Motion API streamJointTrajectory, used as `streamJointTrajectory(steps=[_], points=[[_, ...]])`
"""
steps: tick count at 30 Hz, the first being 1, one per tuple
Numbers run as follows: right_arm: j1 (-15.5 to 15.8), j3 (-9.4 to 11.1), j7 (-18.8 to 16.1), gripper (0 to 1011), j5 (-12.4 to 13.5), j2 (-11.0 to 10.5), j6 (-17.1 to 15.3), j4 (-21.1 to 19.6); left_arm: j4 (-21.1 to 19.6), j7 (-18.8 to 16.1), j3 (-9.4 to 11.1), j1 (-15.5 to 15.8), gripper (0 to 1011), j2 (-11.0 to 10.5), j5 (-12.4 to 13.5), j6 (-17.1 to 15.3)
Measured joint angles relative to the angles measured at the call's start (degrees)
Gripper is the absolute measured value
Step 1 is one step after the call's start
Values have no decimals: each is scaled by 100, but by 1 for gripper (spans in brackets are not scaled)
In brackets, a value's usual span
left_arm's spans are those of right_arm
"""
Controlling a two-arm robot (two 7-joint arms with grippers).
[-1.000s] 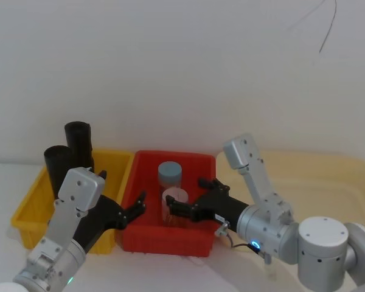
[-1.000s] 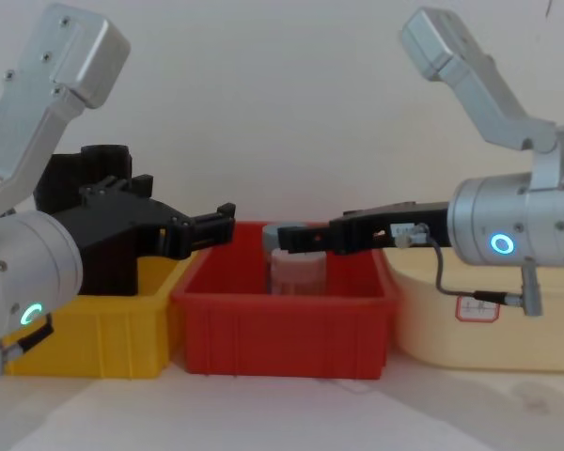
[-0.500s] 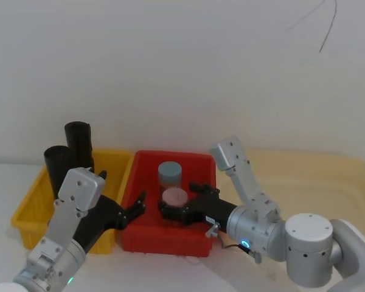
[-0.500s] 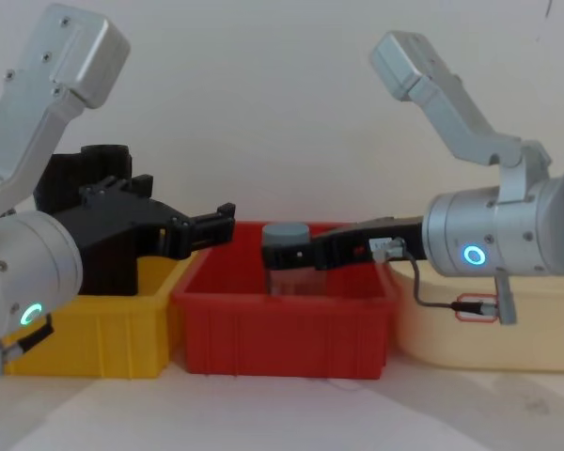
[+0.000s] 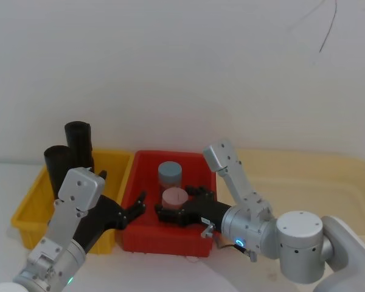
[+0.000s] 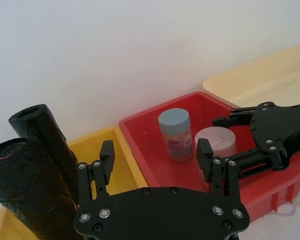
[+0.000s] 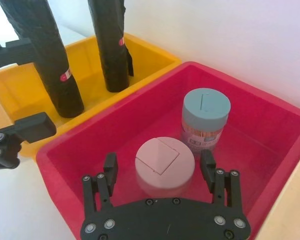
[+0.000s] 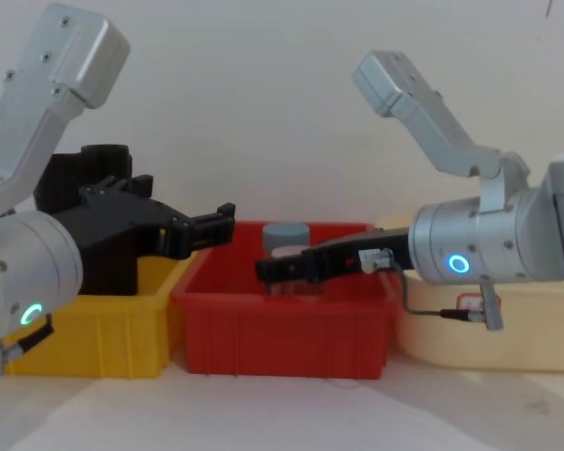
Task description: Pick up the garbage bag with the one hand and transfer it to the other hand.
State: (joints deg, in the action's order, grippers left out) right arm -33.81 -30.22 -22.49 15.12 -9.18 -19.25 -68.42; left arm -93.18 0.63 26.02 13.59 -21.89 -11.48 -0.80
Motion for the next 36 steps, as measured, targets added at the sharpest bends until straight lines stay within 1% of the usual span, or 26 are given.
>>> streamJointTrajectory(steps=[6,15,17,18,19,22,25,26,27,28,36], points=[[-60,2,-25,1000,-34,49,24,129,0,0,0,0,1001,0,0,0],[-94,14,-52,993,-56,82,40,203,0,0,0,0,1001,0,0,0],[-101,17,-55,963,-60,88,43,217,0,0,0,0,1001,0,0,0],[-103,17,-57,928,-63,92,44,225,0,0,0,0,1001,0,0,0],[-104,18,-58,928,-64,93,44,228,0,0,0,0,1001,0,0,0],[-109,20,-60,830,-67,98,46,240,0,0,0,0,1001,0,0,0],[-114,22,-62,778,-70,102,49,250,0,0,0,0,1001,0,1,0],[-115,23,-62,723,-70,103,50,252,0,0,1,0,1001,0,0,0],[-115,23,-63,710,-70,104,50,253,0,0,0,0,1001,0,0,0],[-116,24,-64,663,-70,105,51,255,0,0,0,0,1001,0,0,0],[-120,26,-69,653,-76,109,54,268,0,0,0,0,1001,0,0,0]])
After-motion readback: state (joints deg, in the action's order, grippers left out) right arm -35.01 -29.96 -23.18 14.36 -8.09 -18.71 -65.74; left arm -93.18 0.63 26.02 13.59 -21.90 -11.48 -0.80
